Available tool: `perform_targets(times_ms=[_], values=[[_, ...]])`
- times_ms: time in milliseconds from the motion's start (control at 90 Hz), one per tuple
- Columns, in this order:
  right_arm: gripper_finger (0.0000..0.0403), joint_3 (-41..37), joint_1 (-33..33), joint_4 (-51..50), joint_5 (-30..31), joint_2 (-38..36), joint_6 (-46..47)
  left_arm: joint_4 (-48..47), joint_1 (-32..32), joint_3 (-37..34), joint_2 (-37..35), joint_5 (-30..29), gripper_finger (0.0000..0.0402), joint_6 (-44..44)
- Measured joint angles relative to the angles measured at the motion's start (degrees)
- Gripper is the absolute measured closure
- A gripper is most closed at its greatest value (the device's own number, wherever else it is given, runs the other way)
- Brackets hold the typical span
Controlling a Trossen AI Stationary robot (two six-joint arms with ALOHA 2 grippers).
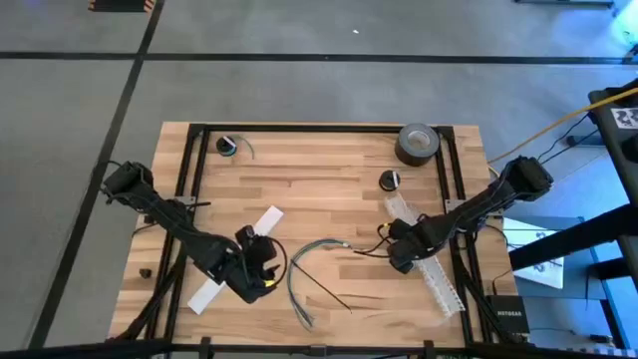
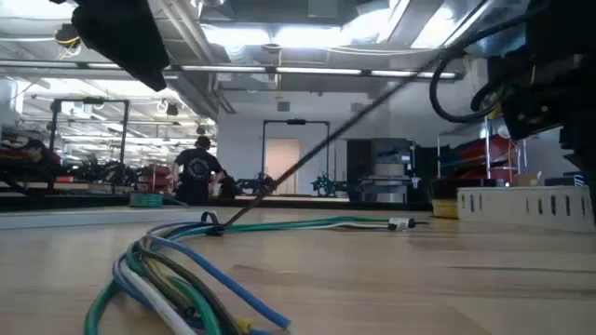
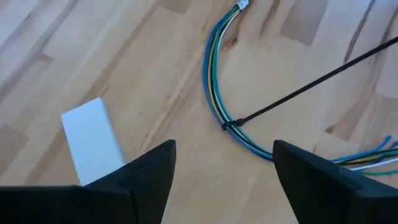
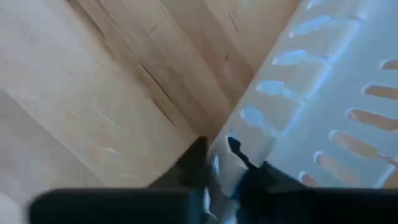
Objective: Ziptie cables
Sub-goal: Insert the ziptied cable wires into the white cable duct
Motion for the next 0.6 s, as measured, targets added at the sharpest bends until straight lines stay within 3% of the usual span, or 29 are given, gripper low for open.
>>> perform_targets(times_ms=[167, 356, 500, 600], values=[[0.0395, 7.3, 0.0, -2.8, 3.5, 0.0, -9.8, 0.0, 0.0, 0.0, 0.0, 0.0, 0.0148, 1.1], [0.0401, 17.1, -1.2, -3.5, 9.5, 0.0, -30.4, 0.0, 0.0, 0.0, 0.0, -0.1, 0.0148, 1.1], [0.0403, 20.8, -5.5, -1.0, 14.6, 0.0, -43.6, 0.1, 0.0, 0.0, 0.0, -0.1, 0.0148, 1.5], [0.0403, 20.9, -9.7, 3.5, 13.7, 0.2, -49.1, 0.1, 0.0, 0.0, 0.0, 0.0, 0.0148, 1.5]])
